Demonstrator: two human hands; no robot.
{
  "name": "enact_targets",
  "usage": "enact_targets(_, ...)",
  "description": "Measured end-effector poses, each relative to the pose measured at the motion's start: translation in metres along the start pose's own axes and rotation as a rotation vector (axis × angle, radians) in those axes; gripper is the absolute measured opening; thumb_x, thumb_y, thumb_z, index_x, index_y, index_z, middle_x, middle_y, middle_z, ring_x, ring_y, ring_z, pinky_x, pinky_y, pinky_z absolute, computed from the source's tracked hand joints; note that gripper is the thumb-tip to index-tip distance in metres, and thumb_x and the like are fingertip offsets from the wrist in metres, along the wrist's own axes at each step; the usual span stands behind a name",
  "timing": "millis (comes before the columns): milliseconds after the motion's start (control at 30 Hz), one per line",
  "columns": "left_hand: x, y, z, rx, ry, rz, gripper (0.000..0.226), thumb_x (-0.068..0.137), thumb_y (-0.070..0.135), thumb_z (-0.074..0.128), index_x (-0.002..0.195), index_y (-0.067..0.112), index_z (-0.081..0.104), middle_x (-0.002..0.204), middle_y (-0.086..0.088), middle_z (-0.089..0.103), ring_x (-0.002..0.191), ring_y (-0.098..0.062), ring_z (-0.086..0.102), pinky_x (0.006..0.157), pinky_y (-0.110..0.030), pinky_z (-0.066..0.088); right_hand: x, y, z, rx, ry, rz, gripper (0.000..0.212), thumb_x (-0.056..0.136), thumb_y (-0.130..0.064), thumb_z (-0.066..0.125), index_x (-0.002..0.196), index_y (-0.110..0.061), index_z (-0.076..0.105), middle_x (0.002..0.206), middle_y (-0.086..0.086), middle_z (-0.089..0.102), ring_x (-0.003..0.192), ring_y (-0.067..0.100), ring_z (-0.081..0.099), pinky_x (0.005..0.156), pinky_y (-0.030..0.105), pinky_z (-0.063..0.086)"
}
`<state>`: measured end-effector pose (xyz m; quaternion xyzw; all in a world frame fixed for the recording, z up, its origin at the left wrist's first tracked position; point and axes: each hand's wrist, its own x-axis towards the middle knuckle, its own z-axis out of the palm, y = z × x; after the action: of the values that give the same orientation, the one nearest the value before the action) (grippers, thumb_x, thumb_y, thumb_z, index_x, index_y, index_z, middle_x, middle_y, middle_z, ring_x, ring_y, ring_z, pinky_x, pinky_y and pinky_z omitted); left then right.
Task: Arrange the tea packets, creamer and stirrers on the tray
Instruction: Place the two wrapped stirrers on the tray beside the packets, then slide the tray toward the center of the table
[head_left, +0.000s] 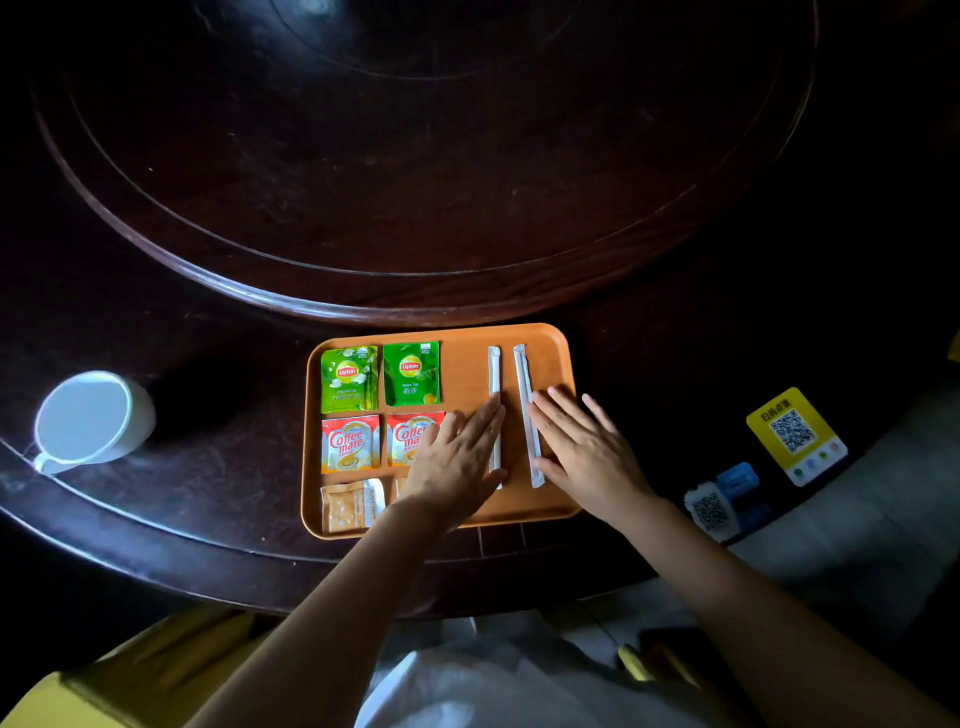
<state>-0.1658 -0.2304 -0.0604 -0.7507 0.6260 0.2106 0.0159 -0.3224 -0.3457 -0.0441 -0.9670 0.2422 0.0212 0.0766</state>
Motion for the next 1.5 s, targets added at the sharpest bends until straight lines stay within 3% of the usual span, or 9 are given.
enact_targets(200,-0.006,0.001,-0.007,-0.050,0.023,0.006,0.072,0.090,0.053,0.034,0.146,0.024,-0.001,0.157,0.006,-0.008,0.133,-0.030,0.024,0.106,-0.044,0.028,0.000,-0.001,0.001,0.039,0.064,0.019,0.060,0.076,-0.031,0.072,0.128,-0.008,0.052,0.136,0.010,0.055,0.130,0.026,0.046,0.106,0.049,0.034)
enact_targets(300,-0.017,-0.002,-0.018,-0.148,0.200,0.000,0.061,0.090,0.041,0.045,0.144,0.019,0.026,0.154,-0.005,0.027,0.124,-0.033,0.040,0.099,-0.045,0.037,-0.005,0.001,0.003,0.099,0.163,0.099,0.053,0.075,-0.024,0.073,0.123,-0.008,0.057,0.132,0.012,0.058,0.125,0.028,0.051,0.105,0.048,0.036)
enact_targets(367,-0.028,-0.012,-0.025,-0.236,0.416,-0.065,0.048,0.087,0.032,0.049,0.131,0.013,0.047,0.135,-0.013,0.053,0.112,-0.033,0.052,0.092,-0.041,0.043,-0.008,0.003,0.004,0.149,0.231,0.184,0.048,0.075,-0.019,0.073,0.119,-0.007,0.059,0.126,0.015,0.062,0.118,0.031,0.056,0.099,0.048,0.043)
enact_targets(533,-0.067,-0.064,-0.035,-0.371,0.717,-0.508,0.031,0.081,0.026,0.044,0.096,0.008,0.064,0.094,-0.016,0.067,0.086,-0.035,0.056,0.076,-0.038,0.039,-0.011,0.004,0.006,0.305,0.270,0.416,0.038,0.080,-0.013,0.067,0.116,-0.005,0.059,0.117,0.018,0.061,0.110,0.036,0.057,0.088,0.050,0.051)
enact_targets(667,-0.083,-0.104,-0.036,-0.518,0.586,-0.997,0.022,0.081,0.022,0.056,0.095,0.006,0.061,0.101,-0.027,0.062,0.098,-0.042,0.053,0.080,-0.045,0.042,-0.005,0.002,0.005,0.462,0.199,0.644,0.036,0.084,-0.011,0.062,0.119,-0.003,0.057,0.117,0.022,0.058,0.109,0.038,0.054,0.089,0.046,0.048)
enact_targets(933,-0.080,-0.119,-0.045,-0.681,0.349,-0.827,0.020,0.077,0.015,0.066,0.096,0.010,0.069,0.098,-0.015,0.072,0.095,-0.031,0.065,0.084,-0.037,0.047,0.016,0.002,-0.005,0.494,0.058,0.793,0.032,0.086,-0.009,0.057,0.118,-0.002,0.057,0.114,0.021,0.060,0.101,0.035,0.059,0.086,0.044,0.052)
enact_targets(1133,-0.076,-0.124,-0.049,-0.659,0.278,-0.742,0.024,0.073,0.005,0.065,0.096,0.009,0.071,0.092,-0.017,0.073,0.087,-0.034,0.067,0.080,-0.038,0.052,0.023,-0.005,-0.007,0.412,-0.029,0.788,0.017,0.083,-0.004,0.058,0.100,-0.004,0.061,0.102,0.016,0.066,0.093,0.032,0.062,0.076,0.034,0.050)
enact_targets(1400,-0.093,-0.135,-0.048,-0.803,0.322,-0.741,0.027,0.074,-0.002,0.064,0.098,0.009,0.070,0.087,-0.019,0.072,0.073,-0.028,0.066,0.077,-0.045,0.056,0.016,-0.002,-0.012,0.624,-0.038,0.833,0.026,0.079,-0.002,0.062,0.104,-0.009,0.064,0.105,0.013,0.069,0.093,0.027,0.063,0.082,0.036,0.054)
enact_targets(1500,-0.102,-0.141,-0.052,-0.798,0.360,-0.713,0.028,0.074,-0.001,0.066,0.100,0.008,0.070,0.085,-0.015,0.072,0.072,-0.021,0.066,0.070,-0.031,0.054,0.014,-0.008,-0.020,0.667,-0.002,0.822,0.026,0.079,-0.003,0.063,0.105,-0.008,0.064,0.104,0.015,0.068,0.092,0.026,0.062,0.082,0.035,0.052)
